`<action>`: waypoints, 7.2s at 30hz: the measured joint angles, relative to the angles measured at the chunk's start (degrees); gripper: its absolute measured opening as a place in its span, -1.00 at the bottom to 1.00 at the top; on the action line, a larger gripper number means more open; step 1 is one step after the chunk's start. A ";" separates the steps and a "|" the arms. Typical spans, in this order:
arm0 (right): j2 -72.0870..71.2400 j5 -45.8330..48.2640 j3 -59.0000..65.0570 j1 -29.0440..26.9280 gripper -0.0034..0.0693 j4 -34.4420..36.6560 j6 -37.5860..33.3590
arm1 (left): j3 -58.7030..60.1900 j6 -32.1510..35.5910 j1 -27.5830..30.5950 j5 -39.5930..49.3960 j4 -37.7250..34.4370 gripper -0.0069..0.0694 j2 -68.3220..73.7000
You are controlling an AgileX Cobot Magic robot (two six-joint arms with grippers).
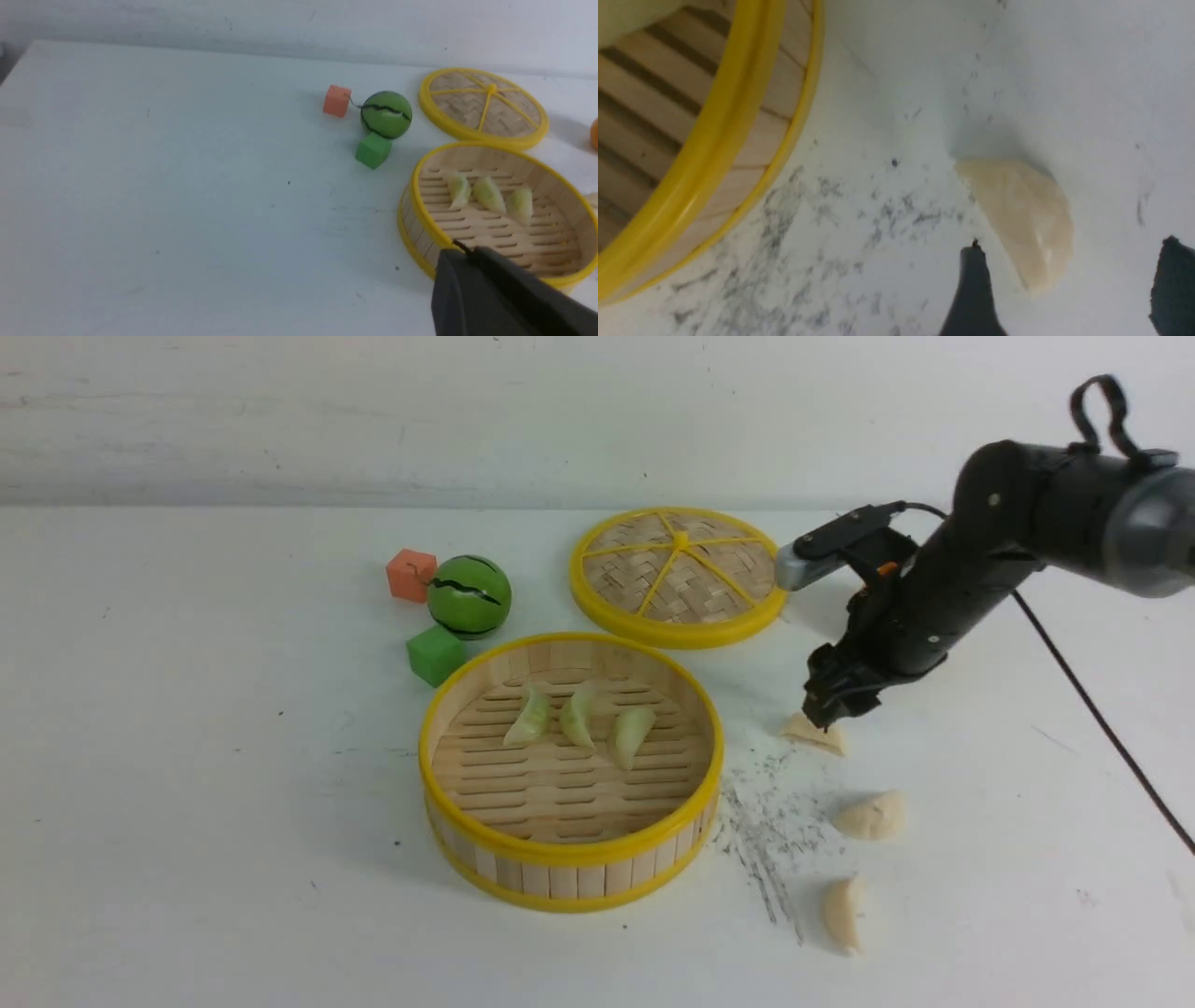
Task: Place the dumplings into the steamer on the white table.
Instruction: 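Reach for and grasp a dumpling lying on the table beside the steamer, then place the dumpling in the bamboo steamer basket with the right gripper, then reach for and grasp a dumpling lying on the table beside the steamer, then place the dumpling in the bamboo steamer basket with the right gripper, then reach for and grasp a dumpling lying on the table beside the steamer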
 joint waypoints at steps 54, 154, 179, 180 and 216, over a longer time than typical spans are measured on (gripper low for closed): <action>9.32 -1.56 -13.48 27.56 0.33 -7.26 40.13 | 20.47 -2.00 -0.05 -10.70 3.28 -0.85 -2.59; 3.95 -9.04 -2.64 26.72 -0.32 -15.35 43.50 | 20.55 -5.07 -0.05 -11.52 3.47 -0.71 -2.59; -28.50 -10.05 36.14 26.73 0.10 -47.95 92.45 | 20.55 -5.07 -0.05 -11.94 1.03 -0.69 -2.59; -28.43 -11.94 39.41 26.73 0.10 -49.09 96.38 | 20.55 -5.07 -0.05 -11.94 1.03 -0.69 -2.59; -21.44 -20.76 46.42 26.77 -0.36 -48.78 97.68 | 23.46 -5.09 -0.05 -17.26 0.99 -0.62 -2.59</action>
